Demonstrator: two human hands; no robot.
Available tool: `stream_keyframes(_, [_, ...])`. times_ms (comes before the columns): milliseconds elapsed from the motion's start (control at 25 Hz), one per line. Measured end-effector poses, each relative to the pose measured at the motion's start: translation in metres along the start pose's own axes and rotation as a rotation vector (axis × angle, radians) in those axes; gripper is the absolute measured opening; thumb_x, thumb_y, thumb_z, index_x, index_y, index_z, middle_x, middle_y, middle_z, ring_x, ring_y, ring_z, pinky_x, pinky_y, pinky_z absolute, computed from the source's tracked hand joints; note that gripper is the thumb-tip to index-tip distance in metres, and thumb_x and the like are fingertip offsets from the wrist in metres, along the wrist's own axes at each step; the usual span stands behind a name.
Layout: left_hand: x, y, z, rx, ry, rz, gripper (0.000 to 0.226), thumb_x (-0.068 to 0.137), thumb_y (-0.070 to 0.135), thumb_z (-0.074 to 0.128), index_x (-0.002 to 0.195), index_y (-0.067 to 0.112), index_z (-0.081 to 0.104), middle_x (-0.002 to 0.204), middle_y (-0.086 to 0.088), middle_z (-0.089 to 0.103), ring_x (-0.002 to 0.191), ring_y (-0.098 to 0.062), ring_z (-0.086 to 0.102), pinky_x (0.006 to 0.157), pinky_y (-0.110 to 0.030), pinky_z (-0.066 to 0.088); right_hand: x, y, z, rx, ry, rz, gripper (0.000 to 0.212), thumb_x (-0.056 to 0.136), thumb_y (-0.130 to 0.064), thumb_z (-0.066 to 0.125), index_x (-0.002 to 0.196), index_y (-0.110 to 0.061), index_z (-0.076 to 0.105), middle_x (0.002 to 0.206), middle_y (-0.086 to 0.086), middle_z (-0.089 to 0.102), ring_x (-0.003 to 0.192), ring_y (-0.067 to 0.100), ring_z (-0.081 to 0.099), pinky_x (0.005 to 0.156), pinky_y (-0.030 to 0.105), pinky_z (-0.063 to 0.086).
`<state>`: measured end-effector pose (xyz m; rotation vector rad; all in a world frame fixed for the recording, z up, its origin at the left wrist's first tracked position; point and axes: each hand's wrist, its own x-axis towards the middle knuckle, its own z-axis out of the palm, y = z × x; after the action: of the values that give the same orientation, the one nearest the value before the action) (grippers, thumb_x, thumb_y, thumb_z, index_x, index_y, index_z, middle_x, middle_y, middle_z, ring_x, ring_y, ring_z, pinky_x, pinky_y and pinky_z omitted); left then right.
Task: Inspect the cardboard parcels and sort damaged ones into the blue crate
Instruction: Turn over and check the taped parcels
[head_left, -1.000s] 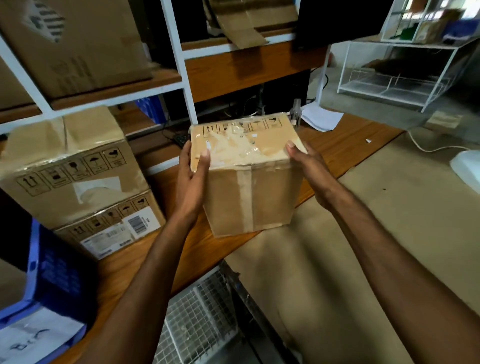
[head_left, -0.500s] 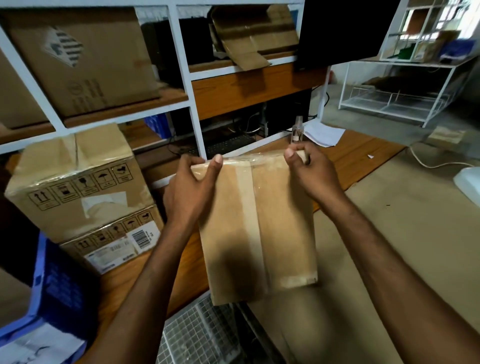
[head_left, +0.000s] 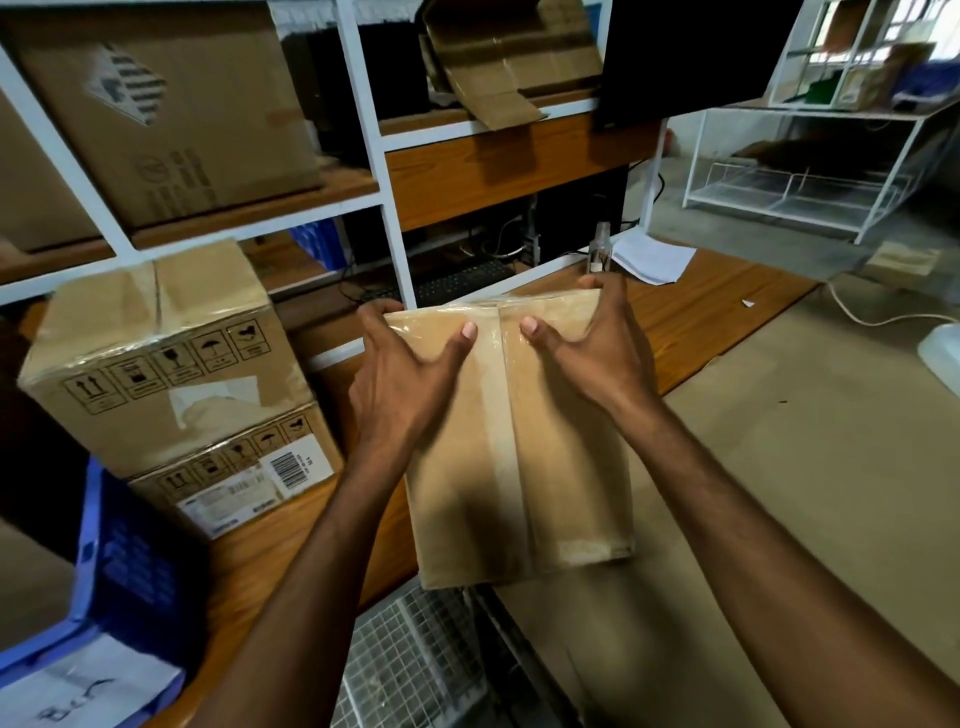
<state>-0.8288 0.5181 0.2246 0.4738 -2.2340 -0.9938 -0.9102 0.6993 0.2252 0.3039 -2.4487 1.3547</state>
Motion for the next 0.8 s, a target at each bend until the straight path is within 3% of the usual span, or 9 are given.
stream_keyframes(160, [0.000,-0.007,0.002,-0.001,0.015,0.000,0.080,0.085,0.069,0.069,0.141,0.026,0.030,0.118,0.010,0.048,0.098,-0.013,0.054,0.085,-0.033,0.042,0.006,0.009,-0.006,0.012,-0.002,-0.056,0.065,0.080,-0.065,0.076,0.130,-0.037,0.046,0.124,-0.006,0.067,0.106,0.020,0.066,0.084,0.034,0.053])
stream_keyframes(280, [0.001,-0.021,-0.008,-0.106,-0.056,0.047,0.059,0.098,0.057,0.061,0.142,0.032,0.031,0.116,0.009,0.058,0.090,-0.008,0.064,0.080,-0.036,0.056,0.008,0.026,-0.021,0.167,-0.093,-0.030,0.046,0.098,-0.041,0.065,0.141,-0.043,0.049,0.130,-0.011,0.066,0.116,0.014,0.063,0.099,0.042,0.054])
stream_keyframes(400, [0.009,-0.025,-0.009,-0.133,-0.051,0.073,0.045,0.106,0.046,0.053,0.143,0.028,0.036,0.119,0.004,0.064,0.096,-0.014,0.069,0.081,-0.039,0.060,0.014,0.034,-0.021,0.128,0.026,-0.048,0.044,0.102,-0.032,0.058,0.144,-0.041,0.055,0.125,-0.011,0.069,0.112,0.013,0.065,0.098,0.042,0.054])
stream_keyframes(520, [0.004,-0.019,-0.005,-0.187,-0.079,0.005,0.067,0.099,0.044,0.066,0.151,0.032,0.025,0.129,0.002,0.058,0.107,-0.019,0.065,0.089,-0.041,0.055,0.012,0.029,-0.014,0.205,-0.034,-0.011,0.054,0.095,-0.037,0.069,0.146,-0.039,0.052,0.131,-0.011,0.067,0.117,0.010,0.064,0.101,0.038,0.054])
stream_keyframes(680, [-0.001,-0.018,0.005,-0.151,-0.003,-0.018,0.088,0.087,0.050,0.079,0.153,0.035,0.022,0.141,-0.003,0.055,0.114,-0.020,0.059,0.099,-0.050,0.053,0.014,0.023,-0.005,0.124,0.058,-0.010,0.069,0.087,-0.038,0.078,0.149,-0.035,0.048,0.131,-0.009,0.068,0.117,0.014,0.064,0.101,0.037,0.054])
stream_keyframes(800, [-0.002,-0.013,0.014,-0.107,0.001,0.008,0.104,0.080,0.058,0.081,0.156,0.032,0.014,0.152,-0.006,0.046,0.127,-0.030,0.056,0.104,-0.047,0.044,0.005,0.018,0.008,0.065,-0.002,0.032,0.101,0.080,-0.050,0.083,0.160,-0.033,0.024,0.154,-0.002,0.049,0.136,0.021,0.049,0.106,0.032,0.042])
